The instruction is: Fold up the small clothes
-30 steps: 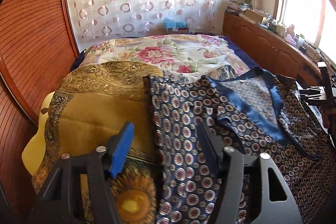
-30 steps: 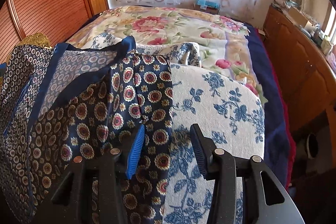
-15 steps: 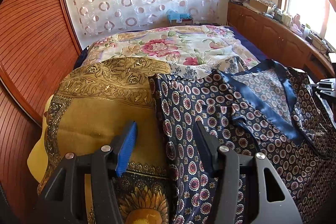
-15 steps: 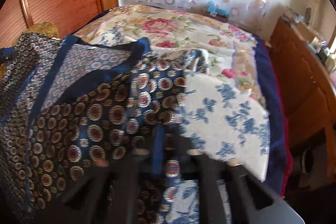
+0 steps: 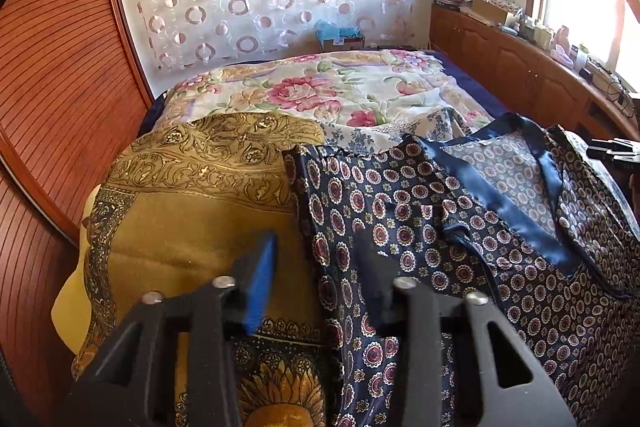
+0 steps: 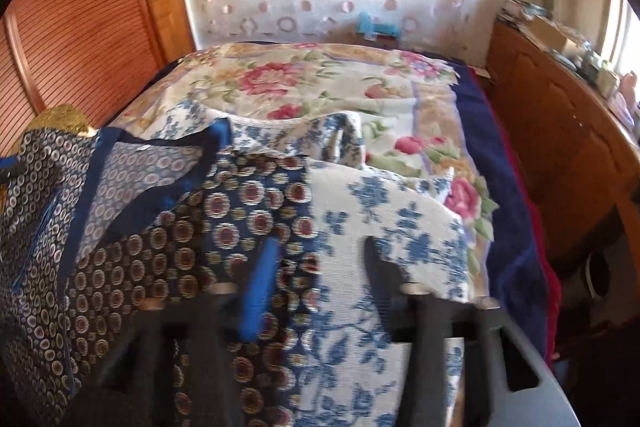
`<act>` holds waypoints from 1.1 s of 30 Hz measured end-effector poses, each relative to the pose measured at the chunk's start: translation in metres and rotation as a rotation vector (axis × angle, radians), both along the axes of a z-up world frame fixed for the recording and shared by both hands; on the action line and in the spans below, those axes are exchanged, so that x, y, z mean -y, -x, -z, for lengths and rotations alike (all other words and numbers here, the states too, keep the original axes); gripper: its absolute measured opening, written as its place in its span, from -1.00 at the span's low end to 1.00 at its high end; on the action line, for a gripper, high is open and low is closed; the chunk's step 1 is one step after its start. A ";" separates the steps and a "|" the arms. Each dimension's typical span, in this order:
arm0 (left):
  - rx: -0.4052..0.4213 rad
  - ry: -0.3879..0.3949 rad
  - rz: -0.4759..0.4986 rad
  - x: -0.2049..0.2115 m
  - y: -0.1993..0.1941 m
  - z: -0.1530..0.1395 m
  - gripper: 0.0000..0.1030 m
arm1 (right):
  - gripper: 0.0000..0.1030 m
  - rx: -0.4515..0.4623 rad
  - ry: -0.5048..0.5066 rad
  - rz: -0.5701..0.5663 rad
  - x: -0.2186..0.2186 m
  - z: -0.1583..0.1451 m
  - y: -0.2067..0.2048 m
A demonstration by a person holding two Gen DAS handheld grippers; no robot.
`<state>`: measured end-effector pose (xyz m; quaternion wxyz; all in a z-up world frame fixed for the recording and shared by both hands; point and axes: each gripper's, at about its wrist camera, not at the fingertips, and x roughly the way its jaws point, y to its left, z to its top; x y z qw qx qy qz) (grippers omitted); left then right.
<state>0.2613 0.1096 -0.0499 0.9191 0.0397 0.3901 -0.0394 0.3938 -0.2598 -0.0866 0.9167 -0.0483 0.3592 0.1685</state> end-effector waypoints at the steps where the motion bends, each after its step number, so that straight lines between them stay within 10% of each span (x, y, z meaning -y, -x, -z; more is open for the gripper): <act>1: 0.002 0.001 0.004 0.000 0.000 0.000 -0.47 | 0.08 -0.003 0.010 -0.007 -0.001 0.002 0.000; 9: 0.070 0.022 0.053 0.006 0.011 -0.015 -0.90 | 0.08 -0.080 0.031 -0.033 0.004 0.016 -0.024; 11: 0.075 0.034 0.073 0.010 0.013 -0.019 -0.92 | -0.20 -0.080 0.024 -0.039 0.003 0.015 -0.028; 13: 0.079 0.047 0.096 0.016 0.018 -0.023 -0.93 | -0.91 -0.084 0.042 -0.059 0.000 0.014 -0.029; 33: 0.275 0.146 0.164 0.029 0.165 -0.070 -0.95 | -0.96 0.221 -0.053 -0.076 0.018 -0.049 0.162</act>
